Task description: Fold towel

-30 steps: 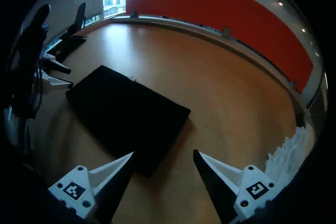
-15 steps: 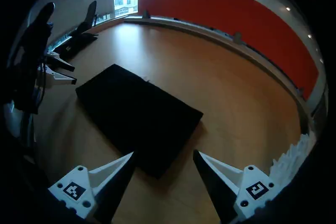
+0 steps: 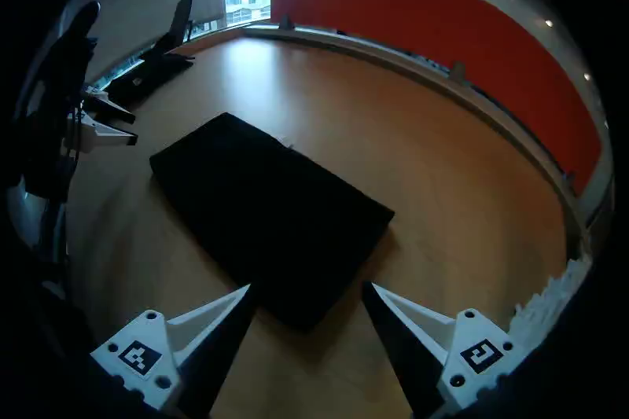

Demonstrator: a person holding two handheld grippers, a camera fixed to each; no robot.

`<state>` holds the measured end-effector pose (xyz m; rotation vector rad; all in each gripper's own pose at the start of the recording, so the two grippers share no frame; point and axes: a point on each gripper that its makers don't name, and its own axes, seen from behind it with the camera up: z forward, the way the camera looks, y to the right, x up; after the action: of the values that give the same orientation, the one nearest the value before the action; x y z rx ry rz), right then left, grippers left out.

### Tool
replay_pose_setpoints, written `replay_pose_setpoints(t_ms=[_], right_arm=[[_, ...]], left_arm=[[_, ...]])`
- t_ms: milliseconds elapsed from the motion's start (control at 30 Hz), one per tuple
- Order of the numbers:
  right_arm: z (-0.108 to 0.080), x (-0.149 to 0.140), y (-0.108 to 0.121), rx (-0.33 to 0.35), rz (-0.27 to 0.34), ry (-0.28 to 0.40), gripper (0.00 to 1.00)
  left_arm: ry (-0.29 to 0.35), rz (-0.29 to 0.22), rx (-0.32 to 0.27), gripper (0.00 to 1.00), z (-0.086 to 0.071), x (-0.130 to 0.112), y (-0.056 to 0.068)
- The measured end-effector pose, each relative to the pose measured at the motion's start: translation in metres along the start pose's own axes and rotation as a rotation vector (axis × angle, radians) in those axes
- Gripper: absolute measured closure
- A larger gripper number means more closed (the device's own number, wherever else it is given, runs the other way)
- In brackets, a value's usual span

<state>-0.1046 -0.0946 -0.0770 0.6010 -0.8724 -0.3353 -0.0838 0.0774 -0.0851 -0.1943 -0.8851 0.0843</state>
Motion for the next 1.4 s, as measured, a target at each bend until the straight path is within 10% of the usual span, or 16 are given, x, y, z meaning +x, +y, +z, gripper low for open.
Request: replay_pose_setpoints(t_ms=[1400], right_arm=[[-0.007,-0.041,-0.008,0.094,-0.035,-0.137,0.56]], left_arm=[[-0.022,-0.059,0.038,0.03,-0.021,-0.031,-0.02]])
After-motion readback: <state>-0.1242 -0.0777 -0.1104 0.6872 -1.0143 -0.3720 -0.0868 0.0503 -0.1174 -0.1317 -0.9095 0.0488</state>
